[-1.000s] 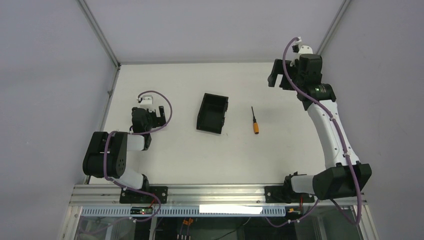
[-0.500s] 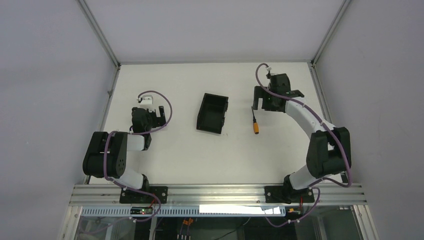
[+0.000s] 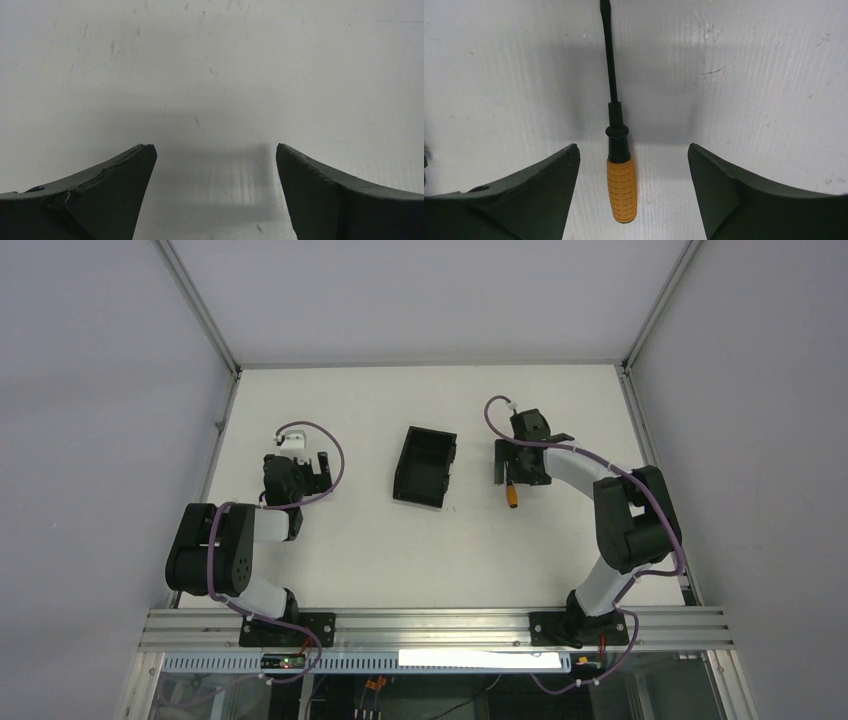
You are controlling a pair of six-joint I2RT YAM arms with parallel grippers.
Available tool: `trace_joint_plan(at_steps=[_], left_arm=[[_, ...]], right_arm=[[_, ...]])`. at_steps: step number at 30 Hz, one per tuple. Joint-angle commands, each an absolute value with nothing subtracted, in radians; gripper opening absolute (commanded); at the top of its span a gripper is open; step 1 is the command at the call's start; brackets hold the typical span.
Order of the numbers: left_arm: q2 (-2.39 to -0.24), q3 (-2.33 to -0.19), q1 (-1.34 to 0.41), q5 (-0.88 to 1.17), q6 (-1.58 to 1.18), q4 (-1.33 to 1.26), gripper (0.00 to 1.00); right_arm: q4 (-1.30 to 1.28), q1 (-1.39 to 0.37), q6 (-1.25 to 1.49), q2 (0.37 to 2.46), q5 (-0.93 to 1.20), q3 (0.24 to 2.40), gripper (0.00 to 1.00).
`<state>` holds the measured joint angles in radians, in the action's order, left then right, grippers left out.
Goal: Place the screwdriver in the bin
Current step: Pick up the screwdriver from the center of the board.
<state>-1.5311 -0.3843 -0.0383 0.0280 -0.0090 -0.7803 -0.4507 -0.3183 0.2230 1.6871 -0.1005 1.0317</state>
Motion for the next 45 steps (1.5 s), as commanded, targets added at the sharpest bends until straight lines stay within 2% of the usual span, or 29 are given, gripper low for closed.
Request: trace_joint_plan(at_steps=[1,7,12,14,17,30,45], left_arm=[[-1.507,-0.382,-0.038,0.034,-0.014,-0.808,0.99],[-1.507,-0.382,-0.038,0.033,-0.014,-0.807,0.99],[-1.508,-0.382,-0.037,0.032,-0.014,-0.807,0.99],[-1.508,-0.382,-0.038,0.033,-0.014,-0.807,0.99],[-1.508,-0.382,-0.037,0.032,-0.014,-0.807,0.99],[-1.508,-0.382,-0.038,0.034,-0.014,-0.807,0.99],[-1.507,-0.382,-0.038,0.032,-0.014,-0.807,0.99]], right_arm=[[-0.417,-0.339,0.24,1.706,-0.156,1.031,0.78],[-0.439,-0.356,0.243,1.72,-0.182,1.034,0.45],[-0.459,-0.363,0.249,1.706,-0.186,1.039,0.11],[-0.469,-0.363,0.25,1.692,-0.187,1.044,0.03],[-0.493,-0.364,0.25,1.647,-0.2,1.061,0.0],[-0.685,-0.364,0.221,1.442,-0.271,1.272,0.0],[-0.804,-0.363,0.183,1.395,-0.333,1.57,0.0]])
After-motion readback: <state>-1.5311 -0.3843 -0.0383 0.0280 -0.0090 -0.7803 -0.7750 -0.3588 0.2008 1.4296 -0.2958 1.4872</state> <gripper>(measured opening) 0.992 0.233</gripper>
